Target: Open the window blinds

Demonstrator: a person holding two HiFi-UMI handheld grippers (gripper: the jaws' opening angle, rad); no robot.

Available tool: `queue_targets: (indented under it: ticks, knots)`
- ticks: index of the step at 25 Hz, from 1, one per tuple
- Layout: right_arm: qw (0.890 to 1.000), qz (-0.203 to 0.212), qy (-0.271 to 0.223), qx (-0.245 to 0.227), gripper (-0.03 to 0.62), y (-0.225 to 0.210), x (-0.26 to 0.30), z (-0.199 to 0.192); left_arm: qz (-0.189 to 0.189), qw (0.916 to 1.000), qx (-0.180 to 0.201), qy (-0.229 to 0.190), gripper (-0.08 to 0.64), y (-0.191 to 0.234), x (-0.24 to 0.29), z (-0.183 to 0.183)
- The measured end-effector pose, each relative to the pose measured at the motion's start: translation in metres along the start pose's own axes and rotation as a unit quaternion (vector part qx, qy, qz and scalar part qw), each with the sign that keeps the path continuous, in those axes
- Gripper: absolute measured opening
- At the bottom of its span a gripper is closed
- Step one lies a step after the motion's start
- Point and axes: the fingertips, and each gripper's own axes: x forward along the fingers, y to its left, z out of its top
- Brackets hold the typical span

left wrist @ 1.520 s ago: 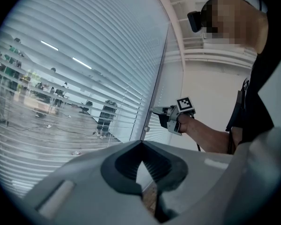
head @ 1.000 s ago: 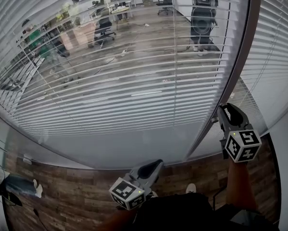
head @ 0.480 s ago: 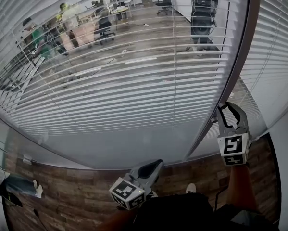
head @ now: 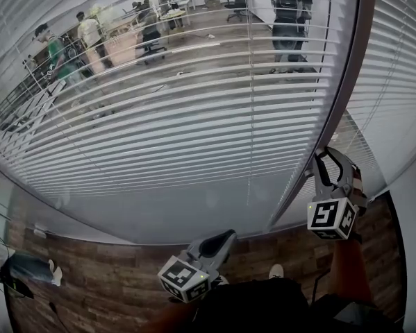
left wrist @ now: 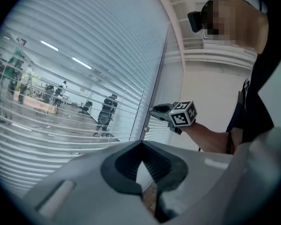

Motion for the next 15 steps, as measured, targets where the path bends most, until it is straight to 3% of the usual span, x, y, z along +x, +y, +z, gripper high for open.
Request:
queue_targets:
  ticks: [5, 10, 15]
  knots:
    - [1.000, -0.001, -0.005, 0.015, 0.152, 0.000, 0.000, 0.000, 0.000, 1.0000, -0.003, 0.002, 0.000, -0.001, -0.001, -0.001]
    - [0.994, 0.014, -0.038, 0.099, 0.160, -0.004, -0.009, 0.013, 0.002, 1.0000, -0.001, -0.001, 0.000, -0.001, -0.003, 0.004]
    - [0.961, 0.040, -0.086, 0.260, 0.164, -0.016, -0.010, 0.017, 0.003, 1.0000, -0.002, 0.004, 0.000, 0.000, -0.003, 0.003]
